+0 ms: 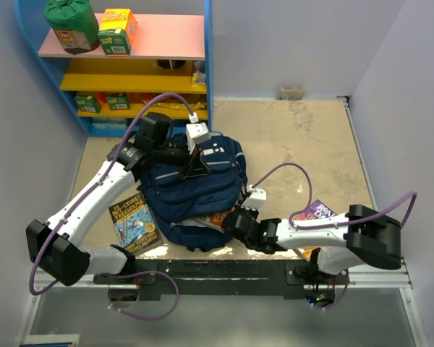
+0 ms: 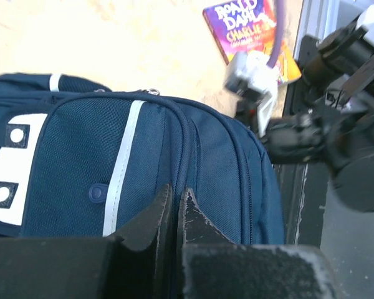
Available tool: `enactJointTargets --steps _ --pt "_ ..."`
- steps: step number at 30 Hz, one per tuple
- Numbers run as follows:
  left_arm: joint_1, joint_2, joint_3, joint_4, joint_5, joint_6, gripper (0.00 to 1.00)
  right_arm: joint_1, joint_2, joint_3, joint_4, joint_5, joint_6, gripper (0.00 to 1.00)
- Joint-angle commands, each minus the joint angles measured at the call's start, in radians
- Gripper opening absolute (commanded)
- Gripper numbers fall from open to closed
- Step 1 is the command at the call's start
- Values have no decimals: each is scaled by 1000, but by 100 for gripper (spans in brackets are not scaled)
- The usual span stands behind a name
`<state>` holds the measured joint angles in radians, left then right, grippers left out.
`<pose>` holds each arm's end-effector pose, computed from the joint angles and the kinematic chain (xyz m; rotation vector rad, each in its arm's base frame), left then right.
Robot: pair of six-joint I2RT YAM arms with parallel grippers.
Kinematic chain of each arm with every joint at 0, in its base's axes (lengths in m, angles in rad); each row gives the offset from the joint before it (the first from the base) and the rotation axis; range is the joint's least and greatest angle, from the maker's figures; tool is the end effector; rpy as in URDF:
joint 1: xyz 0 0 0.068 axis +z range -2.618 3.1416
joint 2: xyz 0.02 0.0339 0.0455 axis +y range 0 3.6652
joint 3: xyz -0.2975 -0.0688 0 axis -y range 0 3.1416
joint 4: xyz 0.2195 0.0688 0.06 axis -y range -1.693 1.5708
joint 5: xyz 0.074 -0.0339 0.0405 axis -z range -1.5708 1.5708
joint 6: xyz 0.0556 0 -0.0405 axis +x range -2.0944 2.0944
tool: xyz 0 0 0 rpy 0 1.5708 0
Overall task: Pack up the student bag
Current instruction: Place the book in the student bag.
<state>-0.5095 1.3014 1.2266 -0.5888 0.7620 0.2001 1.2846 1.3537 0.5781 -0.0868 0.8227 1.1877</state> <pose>0.2032 -0.1575 0.3733 1.1464 1.8798 -1.0176 0.1033 0.2067 0.2083 0.2386 2.1315 0.4362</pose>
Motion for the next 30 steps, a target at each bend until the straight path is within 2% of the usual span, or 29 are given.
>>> enactJointTargets --steps 1,4,7,9,10,11,14,15,17,21,26,30 --pt "-1 -48 131 136 181 -119 0 -21 68 74 261 66 -57 0" --pt "-1 -45 134 153 200 -137 0 -21 99 83 367 29 -149 0" --pt "-1 -42 122 149 185 -111 0 -22 59 66 358 -5 -162 0" --pt "0 -48 102 132 171 -87 0 -22 -6 -18 364 -33 -149 11" --pt "0 -53 91 127 151 -64 0 -22 -95 -53 371 -42 -140 20" --pt "0 -56 65 130 145 -54 0 -22 -141 -91 368 -45 -119 38" --pt "2 -63 21 132 135 -27 0 -22 -342 -242 387 -69 -31 60" --pt "2 -65 13 138 131 -25 0 -24 -390 -303 401 -79 -14 62" --pt "2 -63 4 142 126 -24 0 -27 -470 -326 401 -91 -8 63" --pt "2 -59 8 142 117 -18 0 -44 -449 -276 374 -144 -19 64" --pt "0 -60 16 145 112 -18 0 -64 -251 -187 390 -253 0 63" --pt "2 -70 17 138 112 -16 0 -85 -61 -111 385 -275 13 60"
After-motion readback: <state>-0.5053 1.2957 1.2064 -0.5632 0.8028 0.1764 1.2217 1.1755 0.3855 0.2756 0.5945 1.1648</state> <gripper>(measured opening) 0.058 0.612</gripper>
